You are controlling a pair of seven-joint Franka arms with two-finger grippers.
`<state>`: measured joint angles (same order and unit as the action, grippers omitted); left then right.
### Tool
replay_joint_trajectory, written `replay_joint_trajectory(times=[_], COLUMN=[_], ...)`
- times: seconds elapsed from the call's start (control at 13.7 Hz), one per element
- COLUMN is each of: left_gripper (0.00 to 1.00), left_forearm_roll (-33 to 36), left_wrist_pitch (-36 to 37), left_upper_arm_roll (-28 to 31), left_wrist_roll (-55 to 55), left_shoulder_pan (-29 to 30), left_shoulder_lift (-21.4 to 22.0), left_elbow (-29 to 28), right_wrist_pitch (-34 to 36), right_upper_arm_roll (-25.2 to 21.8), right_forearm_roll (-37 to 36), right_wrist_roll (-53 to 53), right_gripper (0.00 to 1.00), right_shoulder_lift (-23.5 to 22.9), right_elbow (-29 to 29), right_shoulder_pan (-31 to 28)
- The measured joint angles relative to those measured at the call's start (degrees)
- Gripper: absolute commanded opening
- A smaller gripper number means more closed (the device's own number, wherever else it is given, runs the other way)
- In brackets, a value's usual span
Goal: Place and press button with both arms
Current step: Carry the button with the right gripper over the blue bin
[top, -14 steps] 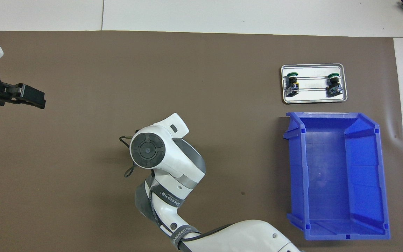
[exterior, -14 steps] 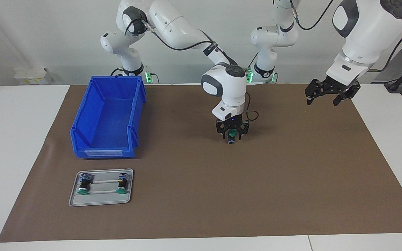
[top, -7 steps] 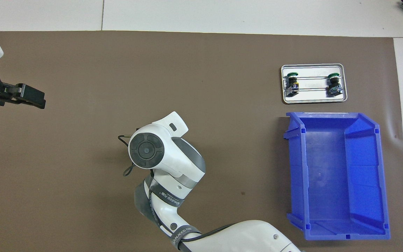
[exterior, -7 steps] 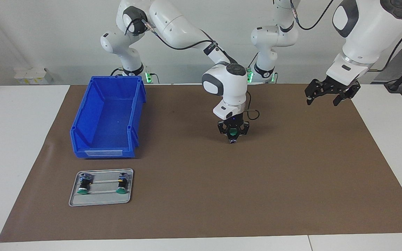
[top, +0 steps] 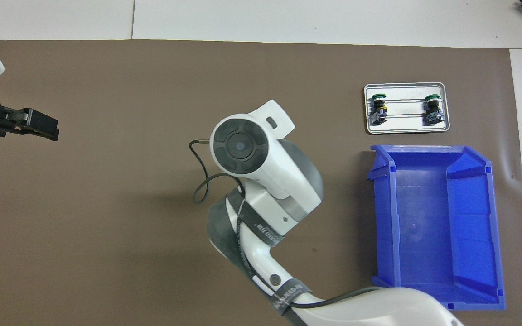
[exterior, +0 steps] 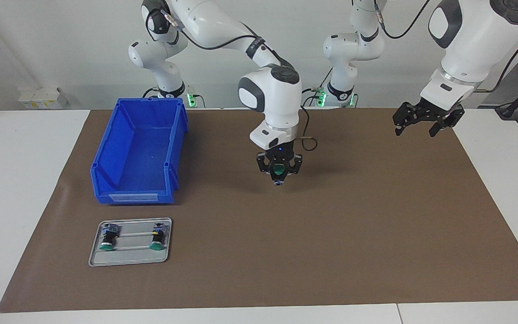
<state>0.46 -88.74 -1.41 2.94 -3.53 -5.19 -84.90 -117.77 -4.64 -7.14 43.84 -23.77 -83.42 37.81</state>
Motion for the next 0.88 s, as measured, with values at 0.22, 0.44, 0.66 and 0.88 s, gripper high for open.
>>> replay_joint_trajectory(times=[0.22,0.44,0.66,0.88], left_gripper=[1.0,1.0,1.0,1.0], left_forearm_roll=[0.0,0.0,0.0,0.0], left_wrist_pitch=[0.0,0.0,0.0,0.0], left_upper_arm_roll=[0.0,0.0,0.0,0.0], left_wrist_roll=[0.0,0.0,0.0,0.0], left_shoulder_pan=[0.0,0.0,0.0,0.0], left_shoulder_lift=[0.0,0.0,0.0,0.0], left_elbow=[0.0,0.0,0.0,0.0], right_wrist_pitch=[1.8,2.7,2.8,-2.4], right_upper_arm_roll=[-0.1,-0.1,-0.2,-0.2], right_forearm_roll=[0.1,2.8,5.8,7.0], right_wrist_roll=[-9.7,-23.6,-38.8,-46.2], right_gripper=[0.0,0.0,0.0,0.0], right_shoulder_lift=[7.7,14.7,21.5,26.5], right_elbow=[-4.4,-11.7,-21.4,-33.2], right_shoulder_pan=[-8.7,-17.8,-27.4,-32.9])
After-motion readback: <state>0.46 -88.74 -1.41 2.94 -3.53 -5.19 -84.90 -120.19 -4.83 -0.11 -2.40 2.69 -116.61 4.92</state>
